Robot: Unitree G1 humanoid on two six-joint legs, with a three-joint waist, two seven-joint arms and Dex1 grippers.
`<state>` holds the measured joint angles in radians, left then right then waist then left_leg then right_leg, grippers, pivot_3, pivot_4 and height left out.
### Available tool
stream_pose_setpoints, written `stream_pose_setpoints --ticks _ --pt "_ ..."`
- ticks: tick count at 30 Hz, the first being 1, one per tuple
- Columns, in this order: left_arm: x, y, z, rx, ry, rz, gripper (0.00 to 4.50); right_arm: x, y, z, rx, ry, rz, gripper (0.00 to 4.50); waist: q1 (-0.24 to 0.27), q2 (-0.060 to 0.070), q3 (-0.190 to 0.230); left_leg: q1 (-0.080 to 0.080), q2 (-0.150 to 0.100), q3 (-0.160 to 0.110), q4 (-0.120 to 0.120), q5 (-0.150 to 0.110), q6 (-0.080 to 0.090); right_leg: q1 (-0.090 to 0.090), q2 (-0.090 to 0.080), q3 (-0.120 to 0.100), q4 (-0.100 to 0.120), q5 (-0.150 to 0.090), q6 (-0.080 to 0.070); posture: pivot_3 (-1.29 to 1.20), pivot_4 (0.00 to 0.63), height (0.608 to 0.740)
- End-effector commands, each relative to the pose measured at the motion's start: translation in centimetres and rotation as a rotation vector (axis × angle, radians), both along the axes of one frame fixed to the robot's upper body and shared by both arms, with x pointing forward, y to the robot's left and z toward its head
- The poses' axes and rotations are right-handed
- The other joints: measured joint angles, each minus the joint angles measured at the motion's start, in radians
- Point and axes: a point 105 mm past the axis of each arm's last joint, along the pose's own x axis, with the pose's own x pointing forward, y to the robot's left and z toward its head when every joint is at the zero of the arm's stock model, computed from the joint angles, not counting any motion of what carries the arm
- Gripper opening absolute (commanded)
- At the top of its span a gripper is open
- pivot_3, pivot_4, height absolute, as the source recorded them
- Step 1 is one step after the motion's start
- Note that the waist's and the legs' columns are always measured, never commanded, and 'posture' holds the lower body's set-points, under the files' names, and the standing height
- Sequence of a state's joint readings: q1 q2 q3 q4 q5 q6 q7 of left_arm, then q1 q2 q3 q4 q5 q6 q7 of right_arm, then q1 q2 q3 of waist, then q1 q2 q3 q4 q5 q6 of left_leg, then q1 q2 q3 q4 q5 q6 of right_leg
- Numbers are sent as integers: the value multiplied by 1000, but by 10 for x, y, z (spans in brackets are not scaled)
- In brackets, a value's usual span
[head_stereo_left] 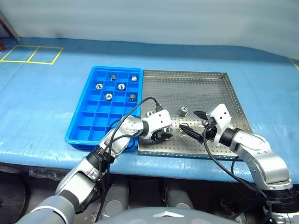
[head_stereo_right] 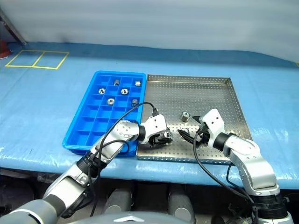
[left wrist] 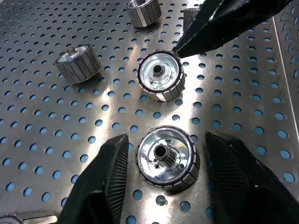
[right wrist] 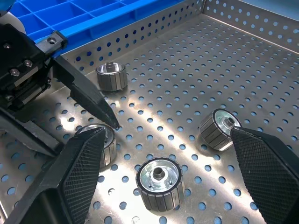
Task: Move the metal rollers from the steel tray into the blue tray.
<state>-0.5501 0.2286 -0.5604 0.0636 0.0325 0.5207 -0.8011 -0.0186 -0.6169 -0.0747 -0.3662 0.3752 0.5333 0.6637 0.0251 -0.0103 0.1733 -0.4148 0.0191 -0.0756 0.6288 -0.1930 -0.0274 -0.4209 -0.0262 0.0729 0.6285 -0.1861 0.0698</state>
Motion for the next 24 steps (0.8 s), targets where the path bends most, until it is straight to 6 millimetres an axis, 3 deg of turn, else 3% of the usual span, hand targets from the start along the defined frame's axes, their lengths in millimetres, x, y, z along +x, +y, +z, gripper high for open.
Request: stream_pose_setpoints --ticks 1,3,7,14,19,24 --pt "2 2 3 -3 -11 16 1360 1 5 13 -3 -62 19 4500 1 0 0 0 0 0 0 0 0 0 0 0 0 0 0 143 150 740" --pt "4 2 4 -7 -16 26 1360 1 6 13 -2 -62 21 4500 2 0 0 0 0 0 0 0 0 0 0 0 0 0 0 146 150 740" --pt "5 2 8 -27 -19 31 843 3 8 12 0 -61 27 4500 2 0 0 0 0 0 0 0 0 0 0 0 0 0 0 153 150 740" --pt "8 3 17 -66 -32 51 843 5 11 9 2 -55 41 4500 1 0 0 0 0 0 0 0 0 0 0 0 0 0 0 156 150 740" --pt "15 4 43 -226 -30 119 843 5 13 8 6 -50 53 4500 3 0 0 0 0 0 0 0 0 0 0 0 0 0 0 165 150 740" --pt "19 18 68 -309 -84 183 843 3 18 2 4 -23 86 4500 5 0 0 0 0 -1 0 0 0 0 0 0 0 0 0 165 150 740"
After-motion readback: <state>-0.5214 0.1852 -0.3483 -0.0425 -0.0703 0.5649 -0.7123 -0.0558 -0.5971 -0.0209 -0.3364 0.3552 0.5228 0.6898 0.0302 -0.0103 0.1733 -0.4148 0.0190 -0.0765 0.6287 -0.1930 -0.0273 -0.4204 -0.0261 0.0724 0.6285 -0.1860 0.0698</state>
